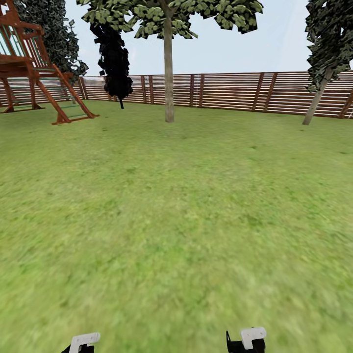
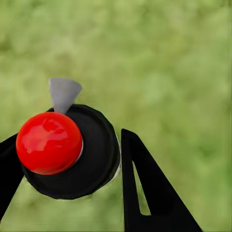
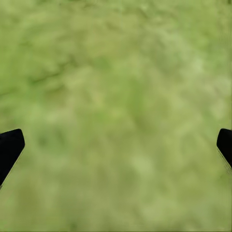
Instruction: In the garden, pick up the pesticide atomizer on the floor and spray pesticide onto both trees until each tree trunk is fully covered.
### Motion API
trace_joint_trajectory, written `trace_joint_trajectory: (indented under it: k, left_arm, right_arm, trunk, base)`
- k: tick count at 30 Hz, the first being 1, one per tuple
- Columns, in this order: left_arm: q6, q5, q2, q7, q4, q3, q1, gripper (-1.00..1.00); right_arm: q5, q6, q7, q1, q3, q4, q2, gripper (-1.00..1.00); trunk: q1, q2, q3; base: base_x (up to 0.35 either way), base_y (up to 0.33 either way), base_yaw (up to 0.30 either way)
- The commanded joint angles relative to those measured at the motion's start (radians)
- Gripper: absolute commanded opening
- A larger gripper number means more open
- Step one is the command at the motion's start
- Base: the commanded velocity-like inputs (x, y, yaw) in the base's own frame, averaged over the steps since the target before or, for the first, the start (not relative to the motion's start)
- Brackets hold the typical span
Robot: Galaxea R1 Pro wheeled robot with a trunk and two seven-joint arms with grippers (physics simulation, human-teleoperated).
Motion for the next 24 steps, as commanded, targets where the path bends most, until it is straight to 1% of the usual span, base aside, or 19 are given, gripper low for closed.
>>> trace_joint_trajectory:
  k: [1, 24]
  left_arm:
    - [-0.003, 0.006, 0.0, 0.0, 0.001, -0.002, -0.001, -1.0]
    - [-0.004, 0.006, 0.0, 0.0, 0.001, -0.002, -0.001, -1.0]
  right_arm:
    - [0.005, 0.0, -0.01, -0.001, 0.008, 0.001, 0.0, 1.0]
    - [0.005, 0.0, -0.01, -0.001, 0.008, 0.001, 0.0, 1.0]
  trunk:
    - [0.0, 0.0, -0.001]
    - [0.0, 0.0, -0.001]
  base:
    - [0.339, 0.0, 0.0]
    - [0.339, 0.0, 0.0]
